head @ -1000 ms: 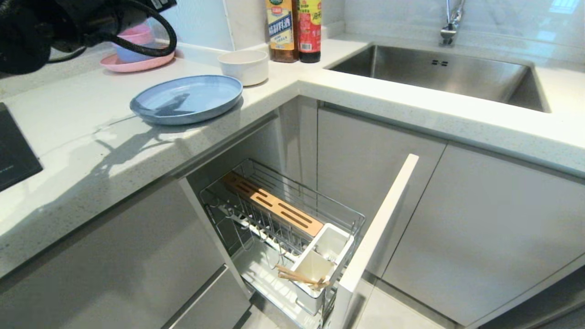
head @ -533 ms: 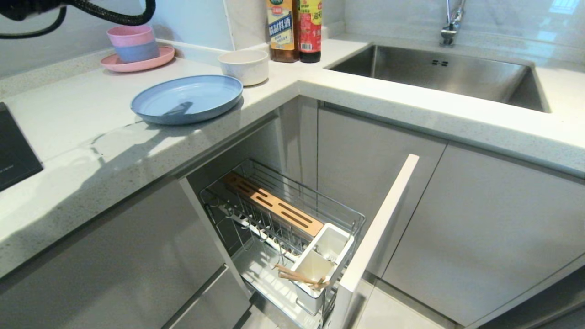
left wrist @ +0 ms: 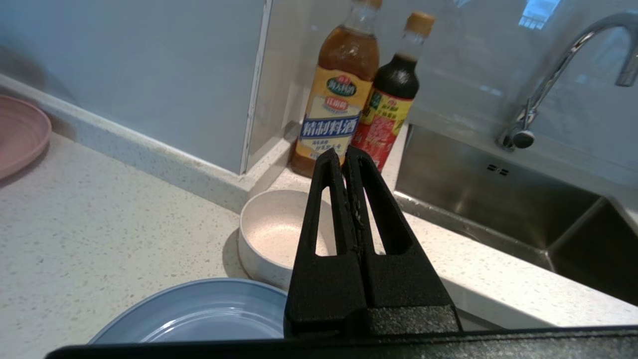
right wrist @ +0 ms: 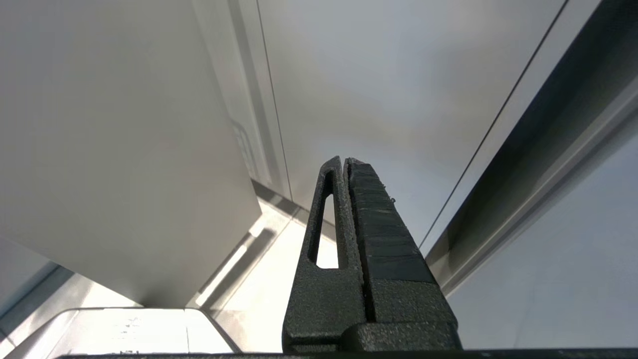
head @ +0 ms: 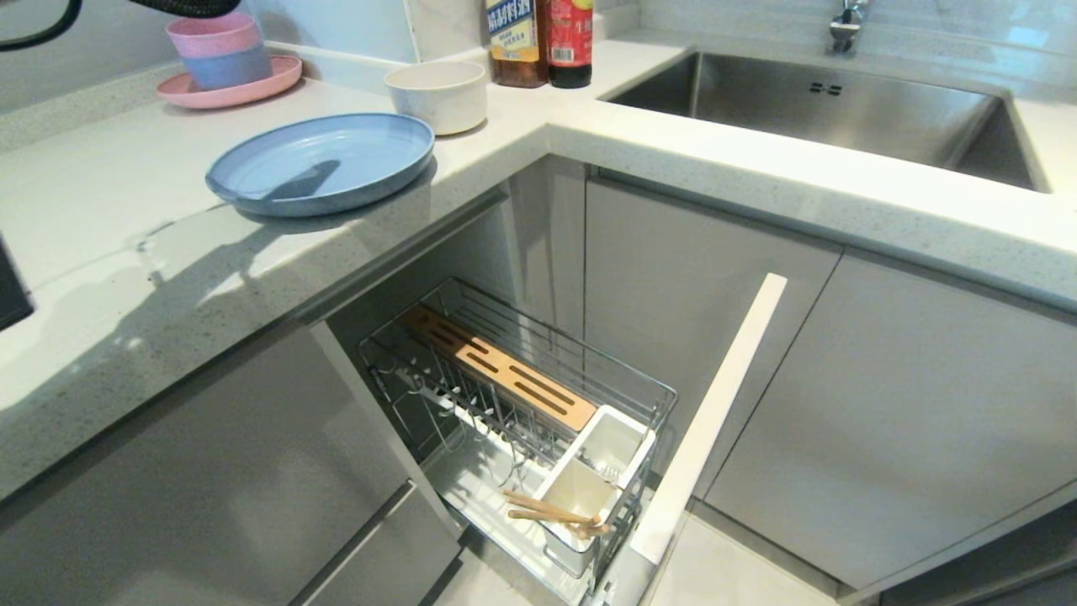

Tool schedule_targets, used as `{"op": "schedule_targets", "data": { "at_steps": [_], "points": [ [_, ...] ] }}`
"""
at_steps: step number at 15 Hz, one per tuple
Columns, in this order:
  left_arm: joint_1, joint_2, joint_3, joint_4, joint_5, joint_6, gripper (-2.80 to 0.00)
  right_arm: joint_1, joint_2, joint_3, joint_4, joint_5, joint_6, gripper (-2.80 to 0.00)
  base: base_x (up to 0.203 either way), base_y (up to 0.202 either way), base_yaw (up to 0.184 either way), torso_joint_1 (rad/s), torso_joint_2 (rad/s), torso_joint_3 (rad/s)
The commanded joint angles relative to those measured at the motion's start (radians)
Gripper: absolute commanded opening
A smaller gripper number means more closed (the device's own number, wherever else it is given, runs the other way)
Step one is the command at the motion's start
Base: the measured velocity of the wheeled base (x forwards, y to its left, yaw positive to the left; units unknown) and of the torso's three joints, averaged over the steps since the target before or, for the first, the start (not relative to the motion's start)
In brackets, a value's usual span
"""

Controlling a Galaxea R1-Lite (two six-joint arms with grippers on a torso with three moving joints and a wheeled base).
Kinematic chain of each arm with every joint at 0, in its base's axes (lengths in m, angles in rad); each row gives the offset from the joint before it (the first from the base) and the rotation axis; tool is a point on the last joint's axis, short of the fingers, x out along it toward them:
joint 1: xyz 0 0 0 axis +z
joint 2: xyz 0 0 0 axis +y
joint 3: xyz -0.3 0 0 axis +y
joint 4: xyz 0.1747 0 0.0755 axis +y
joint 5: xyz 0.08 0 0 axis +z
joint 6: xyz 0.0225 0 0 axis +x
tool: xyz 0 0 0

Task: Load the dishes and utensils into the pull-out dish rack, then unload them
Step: Pick up the bowl and place it in the cupboard

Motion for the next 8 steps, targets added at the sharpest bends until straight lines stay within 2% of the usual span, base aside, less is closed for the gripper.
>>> {"op": "schedule_targets", "data": {
  "at_steps": [1,5,8],
  "points": [
    [-0.001,-0.001,0.000,-0.001,0.001,0.000,-2.80,0.000,0.000,0.002,0.000,0.000,0.000,-2.80,0.000,0.000,0.000,-0.003,0.00,-0.201],
    [-0.001,-0.005,0.000,-0.007,0.001,0.000,-2.80,0.000,0.000,0.002,0.000,0.000,0.000,-2.80,0.000,0.000,0.000,0.001,0.00,-0.197],
    [-0.001,-0.012,0.000,-0.015,-0.001,0.001,-2.80,0.000,0.000,0.002,0.000,0.000,0.000,-2.80,0.000,0.000,0.000,0.005,0.00,-0.087]
  ]
}}
